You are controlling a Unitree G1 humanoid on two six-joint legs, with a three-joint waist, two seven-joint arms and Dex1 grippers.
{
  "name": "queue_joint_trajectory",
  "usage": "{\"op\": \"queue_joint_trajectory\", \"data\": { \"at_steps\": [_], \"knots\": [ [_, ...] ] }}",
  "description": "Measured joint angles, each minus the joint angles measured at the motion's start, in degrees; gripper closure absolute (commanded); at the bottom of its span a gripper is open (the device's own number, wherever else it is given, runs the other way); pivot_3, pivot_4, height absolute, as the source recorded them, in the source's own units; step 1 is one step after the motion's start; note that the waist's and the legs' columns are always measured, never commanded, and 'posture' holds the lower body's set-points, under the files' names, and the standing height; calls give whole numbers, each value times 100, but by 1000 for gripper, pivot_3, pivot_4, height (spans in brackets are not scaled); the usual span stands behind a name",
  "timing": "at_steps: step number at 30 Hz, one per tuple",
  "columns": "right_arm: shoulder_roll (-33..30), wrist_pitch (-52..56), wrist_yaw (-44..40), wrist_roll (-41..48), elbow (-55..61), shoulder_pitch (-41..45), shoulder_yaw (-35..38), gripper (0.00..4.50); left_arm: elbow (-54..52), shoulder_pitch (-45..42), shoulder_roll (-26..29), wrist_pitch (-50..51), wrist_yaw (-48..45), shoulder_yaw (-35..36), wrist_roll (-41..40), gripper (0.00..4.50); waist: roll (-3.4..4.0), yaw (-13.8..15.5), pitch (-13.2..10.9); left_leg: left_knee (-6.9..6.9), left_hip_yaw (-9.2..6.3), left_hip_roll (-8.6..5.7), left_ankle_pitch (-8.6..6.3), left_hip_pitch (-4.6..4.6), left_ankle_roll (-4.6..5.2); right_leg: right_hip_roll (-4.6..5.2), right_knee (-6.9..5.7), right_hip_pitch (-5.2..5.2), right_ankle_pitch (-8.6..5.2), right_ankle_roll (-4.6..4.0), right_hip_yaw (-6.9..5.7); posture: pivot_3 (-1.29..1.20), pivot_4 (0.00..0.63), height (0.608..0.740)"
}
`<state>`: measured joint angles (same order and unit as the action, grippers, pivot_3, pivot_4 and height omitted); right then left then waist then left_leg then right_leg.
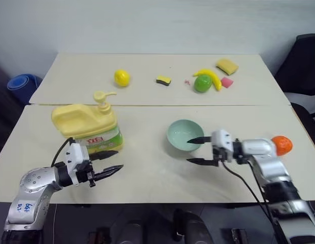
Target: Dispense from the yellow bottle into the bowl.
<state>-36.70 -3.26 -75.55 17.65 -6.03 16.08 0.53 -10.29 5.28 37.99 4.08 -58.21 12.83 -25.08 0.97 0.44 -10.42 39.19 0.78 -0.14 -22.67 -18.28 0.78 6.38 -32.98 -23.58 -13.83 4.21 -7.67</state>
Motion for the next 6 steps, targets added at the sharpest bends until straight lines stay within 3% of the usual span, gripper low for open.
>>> {"op": "queue_joint_trajectory", "data": {
  "at_steps": [6],
  "knots": [
    [-289, -191, 256, 512, 1163, -2136, 1173, 10, 323, 560, -148, -1126, 408, 72, 788, 886, 1, 101, -1, -3, 11, 1, -13, 4, 11, 3, 23, 1, 0, 0, 8, 0, 150, 740]
  ]
}}
